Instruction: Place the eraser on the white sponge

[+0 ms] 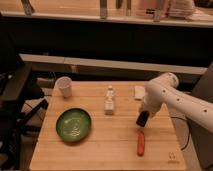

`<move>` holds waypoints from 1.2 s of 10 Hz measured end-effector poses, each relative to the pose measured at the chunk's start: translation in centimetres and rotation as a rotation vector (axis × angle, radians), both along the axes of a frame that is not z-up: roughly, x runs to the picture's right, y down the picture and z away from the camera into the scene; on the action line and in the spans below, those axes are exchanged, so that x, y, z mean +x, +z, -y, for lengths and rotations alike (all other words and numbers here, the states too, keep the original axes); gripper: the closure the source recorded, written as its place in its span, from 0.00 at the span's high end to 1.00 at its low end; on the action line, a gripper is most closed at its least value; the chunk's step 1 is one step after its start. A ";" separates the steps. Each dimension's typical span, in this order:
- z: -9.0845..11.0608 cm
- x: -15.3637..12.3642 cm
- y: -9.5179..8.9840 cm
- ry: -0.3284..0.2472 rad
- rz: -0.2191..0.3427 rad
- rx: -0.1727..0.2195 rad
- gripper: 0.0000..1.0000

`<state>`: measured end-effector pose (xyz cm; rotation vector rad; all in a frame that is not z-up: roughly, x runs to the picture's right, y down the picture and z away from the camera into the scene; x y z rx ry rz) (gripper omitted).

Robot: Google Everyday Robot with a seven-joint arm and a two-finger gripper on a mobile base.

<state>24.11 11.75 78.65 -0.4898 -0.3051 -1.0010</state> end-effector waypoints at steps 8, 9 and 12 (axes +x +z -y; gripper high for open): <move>3.0 1.2 1.9 0.013 -0.001 0.016 0.00; 3.8 1.0 2.4 0.011 0.002 0.021 0.00; 4.7 1.7 3.2 0.020 -0.001 0.024 0.00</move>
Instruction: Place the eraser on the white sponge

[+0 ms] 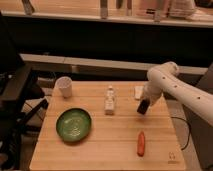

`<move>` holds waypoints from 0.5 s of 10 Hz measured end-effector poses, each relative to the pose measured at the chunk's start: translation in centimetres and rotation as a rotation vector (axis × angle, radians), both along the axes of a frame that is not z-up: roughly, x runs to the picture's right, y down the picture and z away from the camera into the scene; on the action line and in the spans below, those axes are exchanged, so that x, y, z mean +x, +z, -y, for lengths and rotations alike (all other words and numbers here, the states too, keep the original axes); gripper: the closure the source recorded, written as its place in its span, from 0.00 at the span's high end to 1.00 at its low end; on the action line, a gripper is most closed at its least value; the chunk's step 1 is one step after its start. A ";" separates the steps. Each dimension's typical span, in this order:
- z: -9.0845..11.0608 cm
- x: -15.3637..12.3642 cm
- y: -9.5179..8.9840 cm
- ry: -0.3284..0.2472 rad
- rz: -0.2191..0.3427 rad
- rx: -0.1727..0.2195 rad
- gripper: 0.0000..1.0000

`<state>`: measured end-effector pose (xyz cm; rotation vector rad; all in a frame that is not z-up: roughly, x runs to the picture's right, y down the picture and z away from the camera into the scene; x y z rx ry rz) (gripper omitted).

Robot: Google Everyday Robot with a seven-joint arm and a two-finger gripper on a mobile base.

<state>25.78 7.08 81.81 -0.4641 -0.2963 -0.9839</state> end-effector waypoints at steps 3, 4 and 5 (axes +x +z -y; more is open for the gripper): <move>0.8 0.1 0.9 0.004 0.004 0.008 0.00; 1.5 -0.4 1.4 0.001 0.009 0.014 0.00; 1.7 -0.4 1.7 0.004 0.007 0.013 0.00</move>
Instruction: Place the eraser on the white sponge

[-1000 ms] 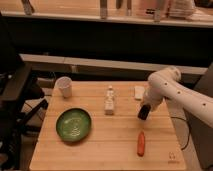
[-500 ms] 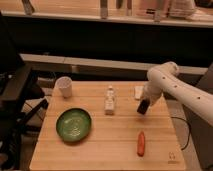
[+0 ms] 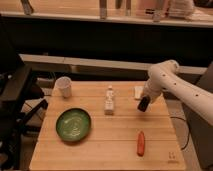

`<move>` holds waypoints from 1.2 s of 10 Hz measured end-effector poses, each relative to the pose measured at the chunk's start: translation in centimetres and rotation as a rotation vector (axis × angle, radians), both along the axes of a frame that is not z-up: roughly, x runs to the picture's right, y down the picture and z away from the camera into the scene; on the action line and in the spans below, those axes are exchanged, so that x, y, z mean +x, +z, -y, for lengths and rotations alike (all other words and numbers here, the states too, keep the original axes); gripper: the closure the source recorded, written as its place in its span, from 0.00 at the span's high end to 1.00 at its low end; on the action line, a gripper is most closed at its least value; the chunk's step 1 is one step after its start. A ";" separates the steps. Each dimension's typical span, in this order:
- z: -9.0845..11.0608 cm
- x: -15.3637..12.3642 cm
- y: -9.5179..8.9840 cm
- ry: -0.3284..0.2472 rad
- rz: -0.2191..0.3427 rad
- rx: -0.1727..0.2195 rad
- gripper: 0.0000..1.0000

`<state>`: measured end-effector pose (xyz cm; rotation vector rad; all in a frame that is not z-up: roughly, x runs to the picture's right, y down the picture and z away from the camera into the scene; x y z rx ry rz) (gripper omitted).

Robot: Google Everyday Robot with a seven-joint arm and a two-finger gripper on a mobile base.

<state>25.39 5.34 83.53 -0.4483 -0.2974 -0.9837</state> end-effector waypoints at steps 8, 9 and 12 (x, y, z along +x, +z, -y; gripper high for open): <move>2.0 0.4 1.8 0.015 -0.006 0.012 0.00; 2.2 0.6 2.0 0.017 -0.008 0.013 0.00; 2.5 0.7 2.3 0.021 -0.008 0.014 0.00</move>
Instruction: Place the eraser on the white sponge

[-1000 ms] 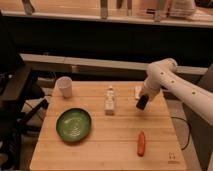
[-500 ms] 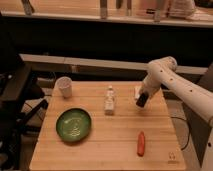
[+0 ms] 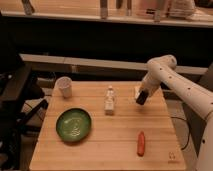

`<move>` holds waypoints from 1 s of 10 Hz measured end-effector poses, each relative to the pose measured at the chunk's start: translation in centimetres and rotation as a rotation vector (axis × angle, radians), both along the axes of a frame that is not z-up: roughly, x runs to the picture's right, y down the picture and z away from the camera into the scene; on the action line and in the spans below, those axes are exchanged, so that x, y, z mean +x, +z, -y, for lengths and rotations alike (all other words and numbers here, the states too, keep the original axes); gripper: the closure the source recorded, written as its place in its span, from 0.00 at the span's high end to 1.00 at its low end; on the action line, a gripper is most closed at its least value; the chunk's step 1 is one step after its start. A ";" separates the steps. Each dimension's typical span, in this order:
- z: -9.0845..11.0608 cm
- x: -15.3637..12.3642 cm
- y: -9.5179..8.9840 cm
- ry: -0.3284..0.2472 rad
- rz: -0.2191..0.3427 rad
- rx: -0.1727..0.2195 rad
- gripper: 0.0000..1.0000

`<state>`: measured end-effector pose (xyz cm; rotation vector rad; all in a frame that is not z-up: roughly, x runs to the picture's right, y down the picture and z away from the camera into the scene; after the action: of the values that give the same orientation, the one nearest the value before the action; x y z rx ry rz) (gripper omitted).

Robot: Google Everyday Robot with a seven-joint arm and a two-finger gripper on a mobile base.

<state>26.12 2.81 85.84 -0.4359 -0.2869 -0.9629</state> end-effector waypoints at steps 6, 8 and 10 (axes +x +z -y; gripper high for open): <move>0.6 0.5 0.6 0.006 0.004 0.011 0.01; 0.7 0.6 0.7 0.010 0.004 0.016 0.08; 0.9 0.9 0.9 0.014 0.004 0.019 0.08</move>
<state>26.98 1.88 86.78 -0.4143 -0.2837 -0.9526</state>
